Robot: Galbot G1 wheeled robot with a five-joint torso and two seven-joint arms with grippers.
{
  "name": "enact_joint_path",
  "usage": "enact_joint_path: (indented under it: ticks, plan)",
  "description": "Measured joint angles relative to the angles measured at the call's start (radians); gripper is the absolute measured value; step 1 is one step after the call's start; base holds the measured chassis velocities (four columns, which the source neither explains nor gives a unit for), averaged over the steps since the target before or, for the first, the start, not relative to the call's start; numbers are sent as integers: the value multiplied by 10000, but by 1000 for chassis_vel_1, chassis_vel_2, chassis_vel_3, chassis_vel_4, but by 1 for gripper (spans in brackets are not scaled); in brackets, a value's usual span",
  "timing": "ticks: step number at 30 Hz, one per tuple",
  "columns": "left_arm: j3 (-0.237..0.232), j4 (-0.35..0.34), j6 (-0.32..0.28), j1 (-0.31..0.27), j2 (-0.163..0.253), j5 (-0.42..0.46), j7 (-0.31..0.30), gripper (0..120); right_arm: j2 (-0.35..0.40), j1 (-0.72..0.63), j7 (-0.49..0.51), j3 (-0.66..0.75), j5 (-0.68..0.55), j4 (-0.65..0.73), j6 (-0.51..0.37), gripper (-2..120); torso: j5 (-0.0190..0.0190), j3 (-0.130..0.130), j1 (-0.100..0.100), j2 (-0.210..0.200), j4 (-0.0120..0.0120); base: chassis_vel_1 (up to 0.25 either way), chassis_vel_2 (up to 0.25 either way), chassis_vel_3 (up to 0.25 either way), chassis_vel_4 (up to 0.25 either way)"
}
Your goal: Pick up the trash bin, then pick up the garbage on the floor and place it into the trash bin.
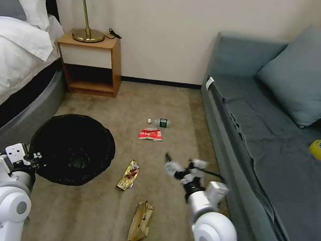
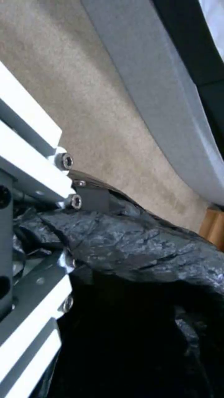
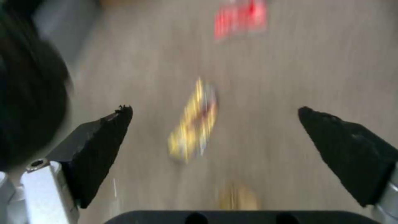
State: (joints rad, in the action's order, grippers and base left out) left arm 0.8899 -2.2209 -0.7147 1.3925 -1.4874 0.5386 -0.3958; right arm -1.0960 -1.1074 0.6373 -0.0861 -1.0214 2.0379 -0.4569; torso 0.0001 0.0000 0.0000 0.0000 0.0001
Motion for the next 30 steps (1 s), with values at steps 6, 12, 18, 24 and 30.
enact_joint_path:
  ticks: [6, 12, 18, 24, 30]
  plan:
    - [-61, 3, 62, 35, -116, -142, 75, 2, 848, 1776, 1333, -1976, -2765, -1410, -1455, 100, -1, 0, 1, 0, 0, 0, 0, 0, 0]
    - [-73, 111, 96, 28, -179, -274, 95, 2, 773, 2420, 1466, -3010, -3379, -2178, -1763, 100, -1, 0, 0, 0, -2, 0, 0, 0, 0]
    - [-58, 216, 135, 68, -215, -372, 109, 2, 287, 3312, 1432, -4072, -3660, -3169, -1797, 100, -2, 0, 0, 0, -1, 0, 0, 0, 0]
    - [-26, 268, 158, 28, -209, -373, 120, 2, -117, 3918, 1383, -5086, -3658, -3757, -1797, 100, -1, 0, 0, 0, -1, 0, 0, 0, 0]
    - [-43, 77, 165, 90, -253, -359, 125, 2, -407, 4147, 1195, -5840, -3431, -4555, -1694, 100, -1, 0, 0, 0, -1, 0, 0, 0, 0]
